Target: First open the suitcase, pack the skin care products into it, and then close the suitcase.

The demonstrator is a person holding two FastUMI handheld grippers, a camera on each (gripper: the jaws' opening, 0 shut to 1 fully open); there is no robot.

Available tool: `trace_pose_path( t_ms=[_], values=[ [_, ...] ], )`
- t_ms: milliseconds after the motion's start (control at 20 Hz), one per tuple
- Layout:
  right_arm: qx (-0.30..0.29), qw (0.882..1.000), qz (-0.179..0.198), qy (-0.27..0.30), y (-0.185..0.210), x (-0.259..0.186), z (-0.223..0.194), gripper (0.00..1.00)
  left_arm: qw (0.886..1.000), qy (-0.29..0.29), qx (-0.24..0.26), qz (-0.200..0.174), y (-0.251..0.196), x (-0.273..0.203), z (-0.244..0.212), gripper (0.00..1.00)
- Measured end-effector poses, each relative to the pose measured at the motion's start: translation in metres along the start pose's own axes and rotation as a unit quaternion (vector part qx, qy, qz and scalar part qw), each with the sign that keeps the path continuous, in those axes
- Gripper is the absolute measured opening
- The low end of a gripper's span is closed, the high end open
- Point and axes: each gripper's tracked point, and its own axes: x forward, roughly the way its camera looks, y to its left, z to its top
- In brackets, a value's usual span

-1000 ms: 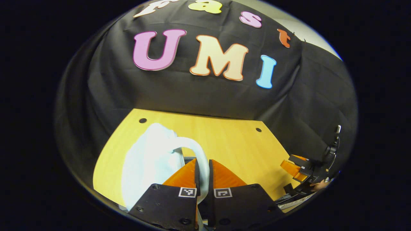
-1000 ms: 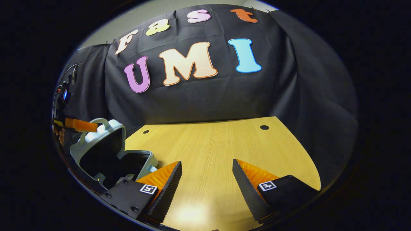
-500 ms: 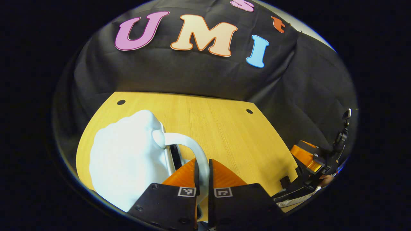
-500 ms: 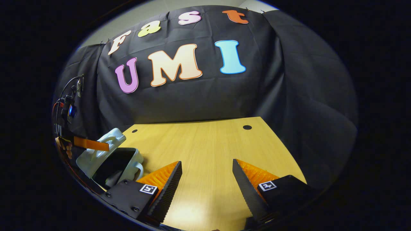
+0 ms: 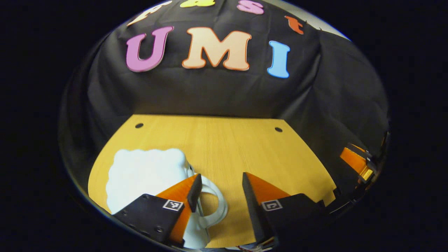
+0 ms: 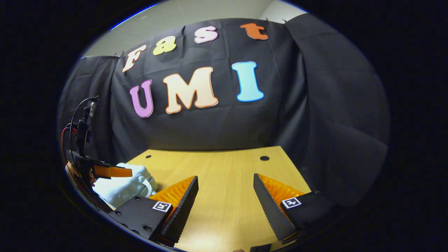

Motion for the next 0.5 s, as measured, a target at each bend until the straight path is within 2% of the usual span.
trace_pose_path(
  t_ms=[50,100,150,350,400,450,500],
  values=[
    [-0.002,1.0,0.004,-0.012,-0.001,-0.001,0.015,0.98,0.999,-0.04,0.007,0.022,0.0,-0.004,0.022,0.74],
    [-0.005,0.999,0.006,-0.031,-0.001,-0.004,0.035,0.98,0.996,-0.077,0.012,0.045,0.0,-0.01,0.042,0.87],
    [-0.008,0.998,0.007,-0.054,-0.001,-0.008,0.057,0.98,0.992,-0.109,0.014,0.068,0.001,-0.018,0.063,0.91],
    [-0.023,0.988,0.013,-0.151,0.021,-0.026,0.135,0.98,0.969,-0.216,0.023,0.118,-0.002,-0.054,0.122,0.92],
    [-0.023,0.985,0.015,-0.171,0.029,-0.03,0.151,0.94,0.963,-0.239,0.036,0.12,-0.002,-0.062,0.139,0.93],
    [-0.024,0.982,0.013,-0.185,0.035,-0.036,0.161,0.98,0.958,-0.257,0.048,0.12,-0.003,-0.069,0.15,0.93],
    [-0.024,0.98,0.01,-0.199,0.041,-0.039,0.171,0.94,0.956,-0.262,0.059,0.116,-0.005,-0.073,0.158,0.93]
  ],
)
